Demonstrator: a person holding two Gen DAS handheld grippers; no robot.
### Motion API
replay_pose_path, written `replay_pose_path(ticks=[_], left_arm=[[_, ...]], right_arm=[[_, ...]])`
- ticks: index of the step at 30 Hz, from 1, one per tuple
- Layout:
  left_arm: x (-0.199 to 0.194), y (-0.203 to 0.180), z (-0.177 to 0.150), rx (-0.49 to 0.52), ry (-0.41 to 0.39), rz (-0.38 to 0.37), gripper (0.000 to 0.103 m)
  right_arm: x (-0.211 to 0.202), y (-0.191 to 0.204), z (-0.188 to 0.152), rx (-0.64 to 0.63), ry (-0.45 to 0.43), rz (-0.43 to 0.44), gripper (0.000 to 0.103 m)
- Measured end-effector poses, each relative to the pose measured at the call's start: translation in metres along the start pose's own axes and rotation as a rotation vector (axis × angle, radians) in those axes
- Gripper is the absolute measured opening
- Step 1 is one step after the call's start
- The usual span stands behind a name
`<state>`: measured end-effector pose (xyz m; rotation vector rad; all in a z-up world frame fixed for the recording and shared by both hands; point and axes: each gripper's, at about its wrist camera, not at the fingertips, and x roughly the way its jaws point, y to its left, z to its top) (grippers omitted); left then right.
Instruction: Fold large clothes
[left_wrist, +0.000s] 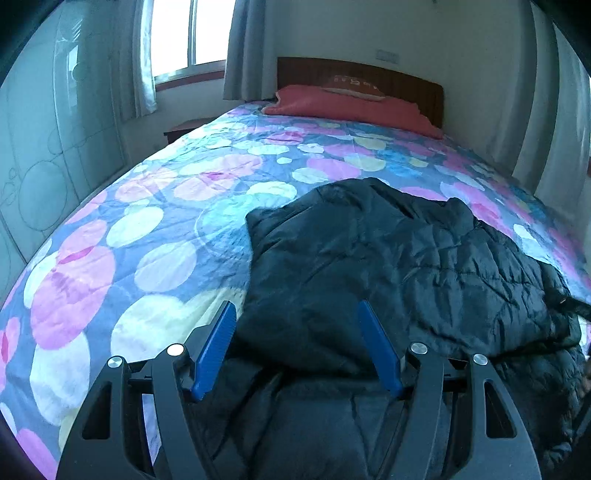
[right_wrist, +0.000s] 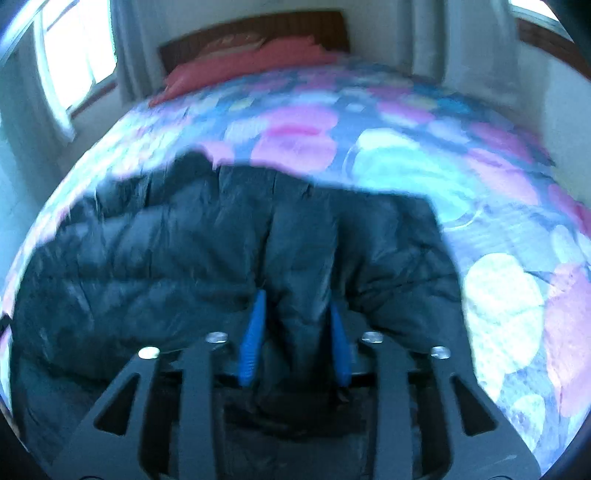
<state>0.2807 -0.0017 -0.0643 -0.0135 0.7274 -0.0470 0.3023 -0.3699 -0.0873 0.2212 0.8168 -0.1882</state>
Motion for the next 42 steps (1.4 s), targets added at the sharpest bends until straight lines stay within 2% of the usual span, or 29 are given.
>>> replay_pose_path(ticks=[2, 4, 7, 9, 11, 12, 16, 18, 20, 22, 25, 27, 29, 30, 32, 34, 36, 39, 41, 42], left_arm=[[0.007, -0.005, 0.007, 0.014, -0.004, 0.006, 0.068], [0.018, -0.010, 0.014, 0.029, -0.008, 0.022, 0.068], [0.044, -0.012, 0.021, 0.021, 0.030, 0.054, 0.068], [0.066, -0.009, 0.020, 0.018, 0.084, 0.083, 0.068], [0.083, -0.010, 0.015, 0.034, 0.132, 0.077, 0.070], [0.088, -0.009, 0.014, 0.041, 0.143, 0.076, 0.071], [0.081, -0.010, 0.016, 0.049, 0.150, 0.092, 0.070], [0.064, -0.008, 0.020, 0.028, 0.124, 0.099, 0.070], [0.046, -0.006, 0.026, -0.009, 0.067, 0.084, 0.070], [0.032, -0.011, 0.033, -0.045, 0.011, 0.020, 0.070], [0.037, -0.031, 0.039, -0.029, -0.003, -0.032, 0.070], [0.056, -0.050, 0.035, 0.006, 0.040, -0.051, 0.070], [0.082, -0.064, 0.025, 0.047, 0.144, -0.063, 0.070], [0.096, -0.070, 0.018, 0.071, 0.184, -0.047, 0.070], [0.098, -0.070, 0.021, 0.072, 0.180, -0.043, 0.070], [0.087, -0.065, 0.025, 0.049, 0.172, -0.058, 0.069], [0.063, -0.055, 0.026, 0.036, 0.121, -0.070, 0.069], [0.042, -0.040, 0.017, 0.015, 0.074, -0.068, 0.070], [0.046, -0.030, 0.006, -0.006, 0.100, -0.049, 0.070], [0.052, -0.027, 0.001, -0.006, 0.126, -0.049, 0.070]], right_arm=[[-0.015, 0.010, 0.008, 0.002, -0.074, -0.007, 0.041], [-0.016, 0.024, 0.015, -0.025, -0.101, 0.016, 0.041], [0.006, 0.042, 0.020, -0.064, -0.067, 0.045, 0.041], [0.027, 0.047, 0.019, -0.078, -0.026, 0.024, 0.041], [0.055, 0.049, 0.012, -0.102, 0.042, 0.012, 0.042], [0.061, 0.049, 0.009, -0.106, 0.039, 0.018, 0.042], [0.054, 0.050, 0.016, -0.094, 0.052, 0.002, 0.041], [0.040, 0.053, 0.021, -0.078, 0.020, -0.001, 0.041], [0.020, 0.065, 0.024, -0.096, -0.052, 0.015, 0.041], [0.014, 0.082, 0.028, -0.112, -0.077, 0.072, 0.041], [0.023, 0.112, 0.031, -0.171, -0.059, 0.110, 0.042], [0.037, 0.124, 0.026, -0.203, -0.028, 0.112, 0.042], [0.063, 0.132, 0.015, -0.221, 0.038, 0.084, 0.043], [0.071, 0.132, 0.010, -0.227, 0.044, 0.079, 0.043], [0.073, 0.130, 0.009, -0.217, 0.041, 0.087, 0.043], [0.058, 0.125, 0.013, -0.200, 0.042, 0.105, 0.043], [0.038, 0.115, 0.011, -0.188, 0.015, 0.115, 0.043], [0.004, 0.089, -0.002, -0.178, -0.058, 0.059, 0.049], [0.000, 0.071, -0.013, -0.162, -0.067, -0.008, 0.049], [0.006, 0.062, -0.017, -0.149, -0.036, -0.025, 0.049]])
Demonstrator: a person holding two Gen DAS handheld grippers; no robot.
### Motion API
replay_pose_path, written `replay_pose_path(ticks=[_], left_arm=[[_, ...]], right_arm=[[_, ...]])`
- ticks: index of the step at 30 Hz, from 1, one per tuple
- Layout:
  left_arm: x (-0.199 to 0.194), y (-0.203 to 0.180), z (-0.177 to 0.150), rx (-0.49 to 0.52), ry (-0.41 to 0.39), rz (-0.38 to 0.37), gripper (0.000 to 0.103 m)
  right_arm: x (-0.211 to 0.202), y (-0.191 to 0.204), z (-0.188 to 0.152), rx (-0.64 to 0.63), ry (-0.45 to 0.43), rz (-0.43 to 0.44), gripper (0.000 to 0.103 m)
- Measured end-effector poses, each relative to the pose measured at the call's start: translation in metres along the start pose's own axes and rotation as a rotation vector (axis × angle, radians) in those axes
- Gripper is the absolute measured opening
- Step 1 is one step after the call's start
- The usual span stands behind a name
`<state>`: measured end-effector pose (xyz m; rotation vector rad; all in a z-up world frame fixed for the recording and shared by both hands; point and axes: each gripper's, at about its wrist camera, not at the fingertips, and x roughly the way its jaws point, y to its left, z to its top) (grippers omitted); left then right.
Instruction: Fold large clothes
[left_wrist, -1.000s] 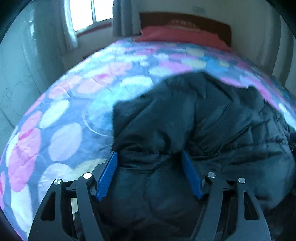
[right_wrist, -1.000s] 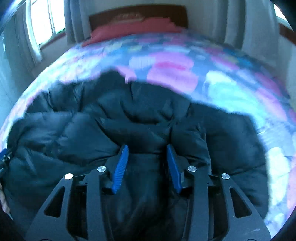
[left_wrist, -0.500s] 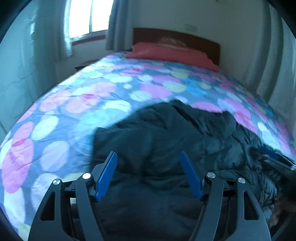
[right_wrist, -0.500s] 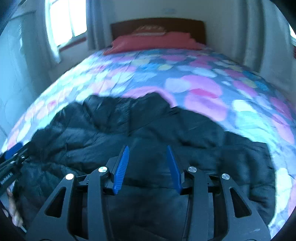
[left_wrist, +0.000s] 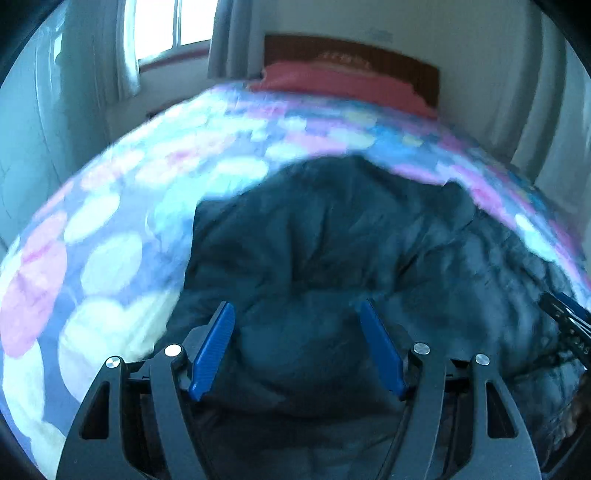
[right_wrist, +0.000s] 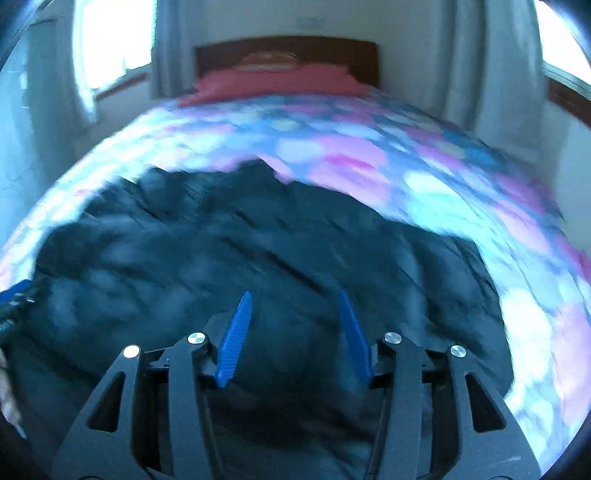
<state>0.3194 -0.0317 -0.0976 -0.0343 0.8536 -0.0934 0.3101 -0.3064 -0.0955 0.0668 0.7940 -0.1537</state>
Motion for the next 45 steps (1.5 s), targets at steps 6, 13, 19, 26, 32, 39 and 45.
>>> replay_pose_path(ticks=[6, 13, 19, 26, 32, 39, 45], left_arm=[[0.021, -0.008, -0.002, 0.048, 0.054, 0.035, 0.070], [-0.048, 0.017, -0.027, 0.037, 0.003, -0.008, 0.070], [-0.116, 0.058, -0.086, -0.022, -0.003, -0.004, 0.073], [-0.166, 0.101, -0.150, -0.154, 0.027, 0.012, 0.073], [-0.183, 0.117, -0.193, -0.276, 0.080, -0.087, 0.073], [-0.182, 0.112, -0.221, -0.330, 0.112, -0.181, 0.073], [-0.183, 0.110, -0.223, -0.375, 0.088, -0.188, 0.069]], right_arm=[[0.029, -0.011, -0.009, 0.035, 0.096, 0.055, 0.050], [-0.042, -0.042, -0.029, 0.088, 0.032, 0.090, 0.061], [-0.106, -0.098, -0.086, 0.150, 0.036, 0.042, 0.062], [-0.157, -0.158, -0.174, 0.250, 0.103, -0.038, 0.063], [-0.178, -0.177, -0.222, 0.335, 0.134, 0.021, 0.069], [-0.182, -0.176, -0.244, 0.375, 0.154, 0.084, 0.071], [-0.186, -0.161, -0.247, 0.365, 0.144, 0.112, 0.041]])
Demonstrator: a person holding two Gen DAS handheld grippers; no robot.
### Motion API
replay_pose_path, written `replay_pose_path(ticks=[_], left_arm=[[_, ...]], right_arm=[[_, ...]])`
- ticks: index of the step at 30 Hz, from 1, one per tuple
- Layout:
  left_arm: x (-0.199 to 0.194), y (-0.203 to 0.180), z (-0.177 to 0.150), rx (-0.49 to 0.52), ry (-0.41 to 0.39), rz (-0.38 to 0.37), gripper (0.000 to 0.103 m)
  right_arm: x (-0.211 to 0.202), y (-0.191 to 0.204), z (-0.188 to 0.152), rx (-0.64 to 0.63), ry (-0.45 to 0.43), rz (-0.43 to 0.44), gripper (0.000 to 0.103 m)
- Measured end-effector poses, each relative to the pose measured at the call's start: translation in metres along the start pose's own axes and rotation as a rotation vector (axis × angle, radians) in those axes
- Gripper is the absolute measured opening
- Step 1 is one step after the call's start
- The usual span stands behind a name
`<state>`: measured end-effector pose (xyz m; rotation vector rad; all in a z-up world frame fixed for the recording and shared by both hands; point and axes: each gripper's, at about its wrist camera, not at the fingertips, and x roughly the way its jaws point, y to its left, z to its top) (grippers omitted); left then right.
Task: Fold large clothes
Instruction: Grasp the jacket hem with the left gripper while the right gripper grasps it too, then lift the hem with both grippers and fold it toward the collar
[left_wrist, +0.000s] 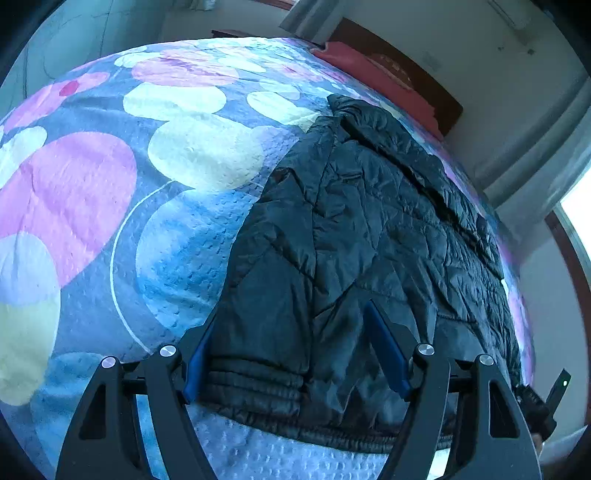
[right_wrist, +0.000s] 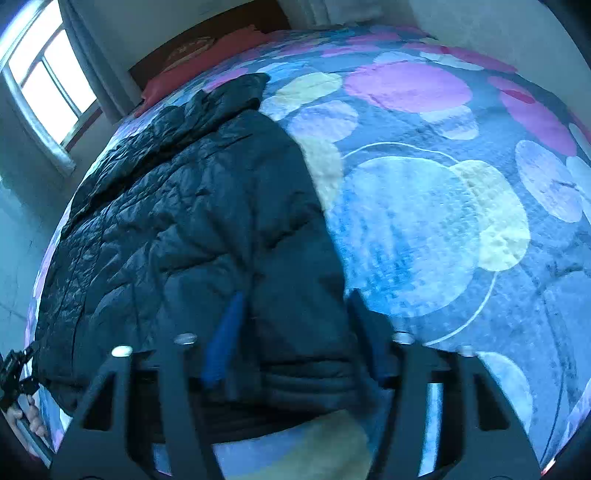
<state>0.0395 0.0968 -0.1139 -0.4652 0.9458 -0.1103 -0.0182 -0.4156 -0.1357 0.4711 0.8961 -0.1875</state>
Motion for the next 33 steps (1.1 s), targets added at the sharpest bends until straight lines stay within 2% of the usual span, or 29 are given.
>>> replay_pose_path(ticks=[1, 4, 6, 9, 11, 13, 15, 18, 26, 33], left_arm=[[0.000, 0.000, 0.001, -0.001, 0.001, 0.014, 0.063], [-0.003, 0.004, 0.001, -0.021, -0.008, 0.021, 0.058], [-0.002, 0.006, 0.001, -0.036, -0.007, 0.011, 0.058], [0.001, 0.007, -0.001, -0.041, -0.005, -0.006, 0.066], [0.000, 0.005, -0.001, -0.027, -0.010, 0.008, 0.064], [-0.003, 0.005, -0.001, -0.030, -0.025, 0.045, 0.036], [-0.005, 0.008, -0.003, -0.050, -0.027, 0.016, 0.024], [-0.013, 0.009, -0.004, -0.061, -0.050, 0.001, 0.016], [-0.050, 0.003, -0.003, -0.056, -0.112, -0.030, 0.013], [-0.090, 0.018, -0.014, -0.077, -0.123, -0.059, 0.013]], right_arm=[[0.001, 0.002, -0.001, 0.000, 0.002, 0.007, 0.036], [0.000, 0.006, -0.002, -0.006, -0.008, 0.015, 0.025], [0.000, 0.007, -0.003, -0.006, -0.013, 0.022, 0.022], [-0.001, 0.009, -0.004, -0.008, -0.021, 0.024, 0.019], [-0.002, 0.009, -0.004, -0.009, -0.026, 0.026, 0.018], [-0.004, 0.009, -0.004, -0.008, -0.030, 0.030, 0.017], [-0.006, 0.008, -0.004, -0.004, -0.035, 0.039, 0.016], [-0.012, 0.006, -0.004, 0.007, -0.046, 0.058, 0.015], [-0.038, 0.006, -0.007, 0.008, -0.058, 0.109, 0.014], [-0.074, -0.002, -0.023, 0.007, -0.047, 0.158, 0.013]])
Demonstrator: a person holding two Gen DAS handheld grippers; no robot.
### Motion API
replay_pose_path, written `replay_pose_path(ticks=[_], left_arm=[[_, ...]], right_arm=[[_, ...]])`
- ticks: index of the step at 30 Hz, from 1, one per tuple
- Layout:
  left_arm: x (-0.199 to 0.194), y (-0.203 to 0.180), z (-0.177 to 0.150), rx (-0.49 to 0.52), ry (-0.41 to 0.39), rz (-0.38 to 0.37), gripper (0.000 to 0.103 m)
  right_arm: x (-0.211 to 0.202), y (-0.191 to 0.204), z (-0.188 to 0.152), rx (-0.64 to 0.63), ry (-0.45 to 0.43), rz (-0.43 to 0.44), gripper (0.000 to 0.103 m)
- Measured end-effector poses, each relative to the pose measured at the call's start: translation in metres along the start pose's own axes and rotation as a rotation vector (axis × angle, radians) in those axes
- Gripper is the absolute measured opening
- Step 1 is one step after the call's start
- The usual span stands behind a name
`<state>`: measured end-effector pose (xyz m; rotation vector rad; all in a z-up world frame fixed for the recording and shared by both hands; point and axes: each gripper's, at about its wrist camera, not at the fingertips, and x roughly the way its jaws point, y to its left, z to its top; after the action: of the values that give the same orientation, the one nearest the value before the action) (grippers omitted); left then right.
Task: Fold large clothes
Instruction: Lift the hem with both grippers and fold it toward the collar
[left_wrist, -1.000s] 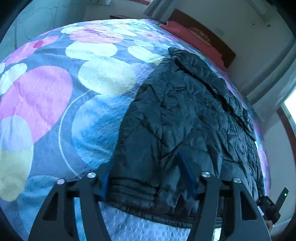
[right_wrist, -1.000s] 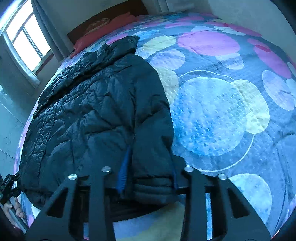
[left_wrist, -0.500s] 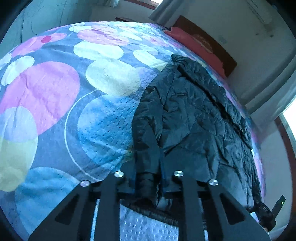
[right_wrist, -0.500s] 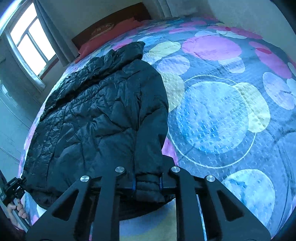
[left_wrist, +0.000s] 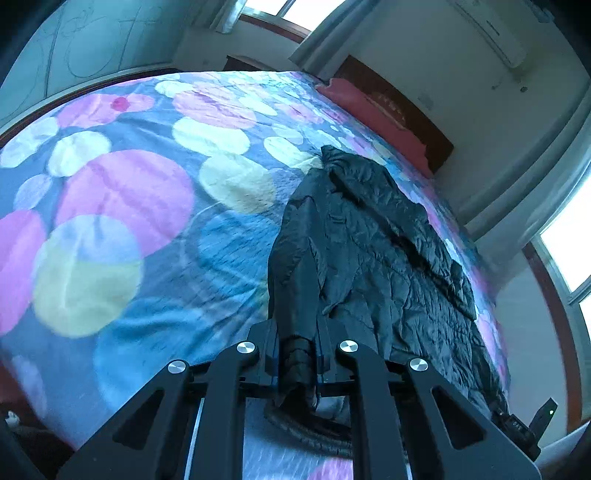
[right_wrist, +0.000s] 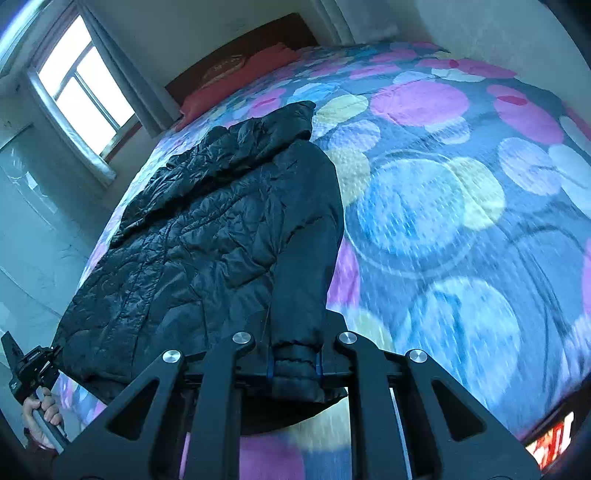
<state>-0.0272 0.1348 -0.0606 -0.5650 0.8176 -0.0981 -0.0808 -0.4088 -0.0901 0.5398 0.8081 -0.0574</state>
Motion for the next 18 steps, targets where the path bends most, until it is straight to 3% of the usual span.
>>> replay_pose_path(ticks=[4, 8, 18], left_arm=[[-0.012, 0.005, -0.005, -0.020, 0.002, 0.004, 0.012], [-0.017, -0.002, 0.013, -0.039, -0.030, -0.026, 0.012], [-0.003, -0.054, 0.081, 0.028, -0.101, -0.102, 0.012]], right_arm=[[-0.015, -0.007, -0.009, 0.053, 0.015, 0.046, 0.013], [-0.027, -0.002, 0.000, 0.083, -0.007, 0.109, 0.013], [-0.027, 0.032, 0.072, 0.058, -0.100, 0.249, 0.013]])
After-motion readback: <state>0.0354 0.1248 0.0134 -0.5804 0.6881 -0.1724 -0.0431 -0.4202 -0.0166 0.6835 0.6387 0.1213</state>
